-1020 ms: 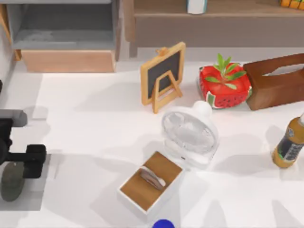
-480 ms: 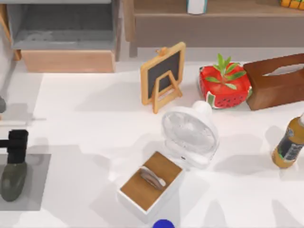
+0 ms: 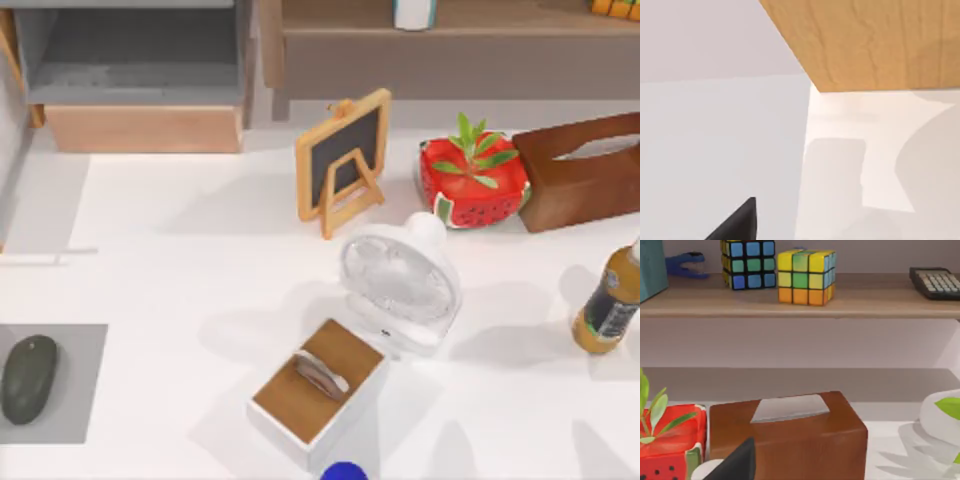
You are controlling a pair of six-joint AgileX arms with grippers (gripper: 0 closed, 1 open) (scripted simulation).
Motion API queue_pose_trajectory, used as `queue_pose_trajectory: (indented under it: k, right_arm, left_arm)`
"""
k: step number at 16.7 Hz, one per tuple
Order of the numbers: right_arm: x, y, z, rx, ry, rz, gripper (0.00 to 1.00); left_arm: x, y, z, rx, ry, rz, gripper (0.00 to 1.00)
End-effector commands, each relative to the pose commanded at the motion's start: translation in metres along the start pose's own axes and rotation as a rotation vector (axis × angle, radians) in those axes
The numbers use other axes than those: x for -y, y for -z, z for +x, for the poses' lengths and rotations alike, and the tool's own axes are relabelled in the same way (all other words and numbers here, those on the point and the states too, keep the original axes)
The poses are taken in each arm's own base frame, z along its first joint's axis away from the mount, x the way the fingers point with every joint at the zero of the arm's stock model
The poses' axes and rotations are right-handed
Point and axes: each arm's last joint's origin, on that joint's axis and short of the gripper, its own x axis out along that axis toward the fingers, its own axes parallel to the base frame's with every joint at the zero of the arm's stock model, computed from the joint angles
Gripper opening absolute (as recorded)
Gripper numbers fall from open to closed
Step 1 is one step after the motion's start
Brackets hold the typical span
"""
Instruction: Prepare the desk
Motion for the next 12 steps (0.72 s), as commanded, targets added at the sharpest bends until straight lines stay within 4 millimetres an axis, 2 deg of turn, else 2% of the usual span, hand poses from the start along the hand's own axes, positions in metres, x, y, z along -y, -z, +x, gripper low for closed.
queue_pose_trajectory:
  k: [3,6,8,12]
  right_arm:
    - [0.000,0.000,0.000,0.000,0.000,0.000,1.00]
    - [0.000,0.000,0.000,0.000,0.000,0.000,1.00]
    - [0.000,0.000,0.000,0.000,0.000,0.000,1.00]
    - [0.000,0.000,0.000,0.000,0.000,0.000,1.00]
  left_arm:
    - [-0.039,0.031,-0.001,0.163,-0.217,0.221,1.00]
    - [-0.052,0.045,-0.008,0.287,-0.394,0.506,1.00]
    - [-0.046,0.045,-0.010,0.369,-0.461,0.699,1.00]
    - [-0.015,0.033,-0.008,0.569,-0.490,1.017,1.00]
